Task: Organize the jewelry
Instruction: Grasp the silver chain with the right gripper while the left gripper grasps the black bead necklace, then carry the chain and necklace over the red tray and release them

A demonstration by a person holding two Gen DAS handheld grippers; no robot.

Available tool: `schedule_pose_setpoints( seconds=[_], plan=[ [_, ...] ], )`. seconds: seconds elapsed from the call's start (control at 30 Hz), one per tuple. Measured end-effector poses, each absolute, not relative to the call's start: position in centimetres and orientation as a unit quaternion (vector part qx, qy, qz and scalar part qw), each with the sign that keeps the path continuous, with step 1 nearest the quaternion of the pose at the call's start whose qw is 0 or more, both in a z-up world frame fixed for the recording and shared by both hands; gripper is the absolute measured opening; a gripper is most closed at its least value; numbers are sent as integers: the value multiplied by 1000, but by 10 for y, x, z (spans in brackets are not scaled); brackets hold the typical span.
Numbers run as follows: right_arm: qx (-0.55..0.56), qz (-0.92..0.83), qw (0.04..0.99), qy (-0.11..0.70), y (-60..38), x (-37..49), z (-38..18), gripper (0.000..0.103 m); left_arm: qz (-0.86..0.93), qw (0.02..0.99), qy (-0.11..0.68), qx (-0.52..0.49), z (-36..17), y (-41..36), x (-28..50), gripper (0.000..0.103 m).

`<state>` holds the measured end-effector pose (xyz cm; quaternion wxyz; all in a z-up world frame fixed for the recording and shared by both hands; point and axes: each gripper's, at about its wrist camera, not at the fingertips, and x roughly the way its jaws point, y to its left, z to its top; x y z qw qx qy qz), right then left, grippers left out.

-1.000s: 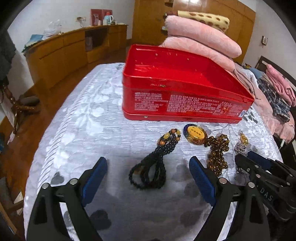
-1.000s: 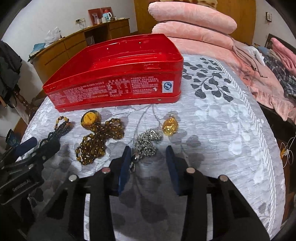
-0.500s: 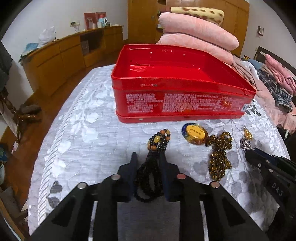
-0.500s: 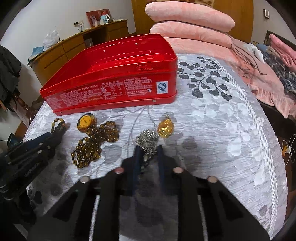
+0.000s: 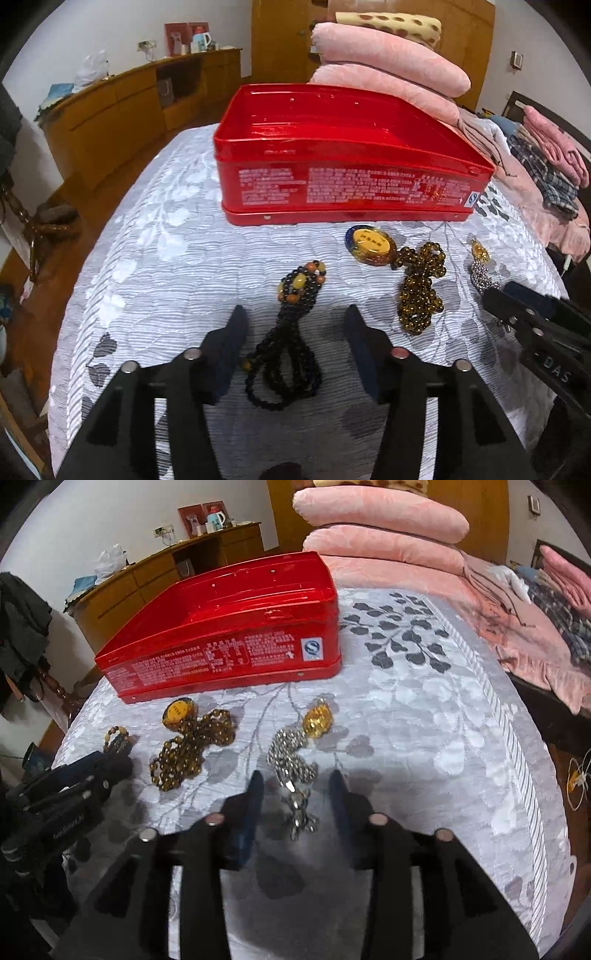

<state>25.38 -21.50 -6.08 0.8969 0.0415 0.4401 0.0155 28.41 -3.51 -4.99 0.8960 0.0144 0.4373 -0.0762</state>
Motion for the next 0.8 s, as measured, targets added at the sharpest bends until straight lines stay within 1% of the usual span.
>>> schedule_pose_setpoints(
  seconds=[0.13,0.17,0.2,0.23,0.3,0.33,0.4,0.43,0.53,0.8],
  plan=[
    [27,19,895,445,-212,264,-64,43,-73,897,437,6,-50,-34,289,56],
    [23,20,895,444,-211,265,-64,42,-71,897,436,6,-50,-34,290,56],
    [16,18,896,444,-210,266,-64,37,-69,897,436,10,-51,-35,291,56],
    [11,13,896,444,-210,266,-64,29,-68,897,437,15,-51,-37,292,50],
    [10,16,896,443,-210,264,-64,18,-69,898,435,18,-51,-39,293,37],
    [11,17,896,443,-210,264,-64,16,-66,898,434,17,-51,-38,293,29],
    [13,18,897,442,-211,262,-64,14,-60,899,433,6,-51,-35,294,19],
    [16,20,897,441,-211,260,-63,14,-64,899,433,-6,-51,-30,294,17],
    [33,35,898,438,-214,251,-61,14,-68,901,429,-14,-50,-26,291,14],
    [39,45,910,411,-218,227,-33,14,-62,916,396,-11,-32,-26,269,14]
  ],
)
